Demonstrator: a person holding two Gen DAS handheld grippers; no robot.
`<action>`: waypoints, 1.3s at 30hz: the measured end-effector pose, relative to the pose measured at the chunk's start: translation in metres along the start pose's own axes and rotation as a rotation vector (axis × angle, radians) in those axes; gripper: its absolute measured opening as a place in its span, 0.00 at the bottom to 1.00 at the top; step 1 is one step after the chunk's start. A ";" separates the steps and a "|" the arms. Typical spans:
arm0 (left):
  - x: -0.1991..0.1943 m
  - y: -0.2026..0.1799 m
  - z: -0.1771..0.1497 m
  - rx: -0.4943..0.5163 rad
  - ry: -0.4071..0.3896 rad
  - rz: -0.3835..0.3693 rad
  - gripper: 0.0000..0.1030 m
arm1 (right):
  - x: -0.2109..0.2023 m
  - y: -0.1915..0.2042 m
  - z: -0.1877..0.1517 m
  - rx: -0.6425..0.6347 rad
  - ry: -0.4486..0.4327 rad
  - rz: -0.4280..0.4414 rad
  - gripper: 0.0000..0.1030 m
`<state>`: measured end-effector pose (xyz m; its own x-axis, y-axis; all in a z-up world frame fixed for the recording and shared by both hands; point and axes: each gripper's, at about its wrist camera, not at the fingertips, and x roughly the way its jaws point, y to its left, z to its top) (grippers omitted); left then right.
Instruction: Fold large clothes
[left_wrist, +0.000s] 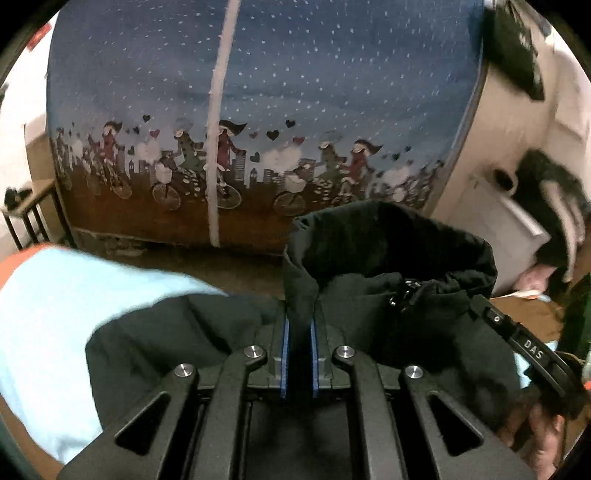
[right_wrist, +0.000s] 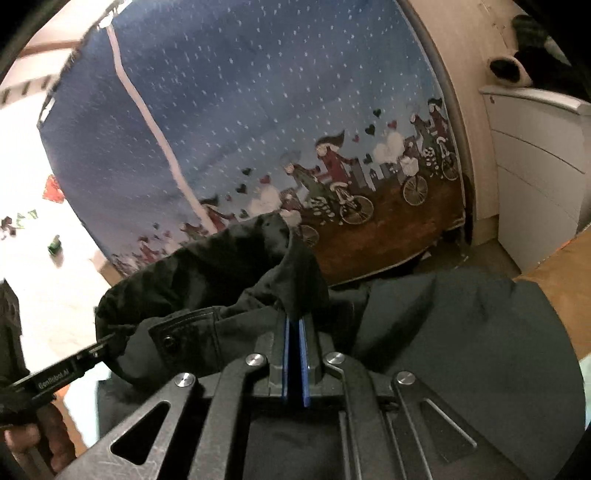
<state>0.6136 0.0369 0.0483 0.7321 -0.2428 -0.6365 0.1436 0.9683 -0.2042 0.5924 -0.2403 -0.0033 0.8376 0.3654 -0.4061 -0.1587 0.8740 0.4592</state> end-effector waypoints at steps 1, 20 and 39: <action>-0.010 0.002 -0.007 -0.016 -0.002 -0.027 0.06 | -0.010 0.002 -0.003 -0.013 -0.009 0.010 0.05; -0.059 -0.004 -0.119 0.013 -0.085 -0.018 0.05 | -0.097 0.017 -0.079 -0.208 0.049 0.004 0.08; -0.052 -0.008 -0.124 0.139 0.001 -0.028 0.12 | -0.005 0.068 -0.051 -0.343 0.331 0.053 0.10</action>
<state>0.4914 0.0343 -0.0095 0.7261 -0.2698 -0.6325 0.2549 0.9599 -0.1168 0.5505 -0.1661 -0.0101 0.6208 0.4459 -0.6448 -0.4067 0.8863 0.2215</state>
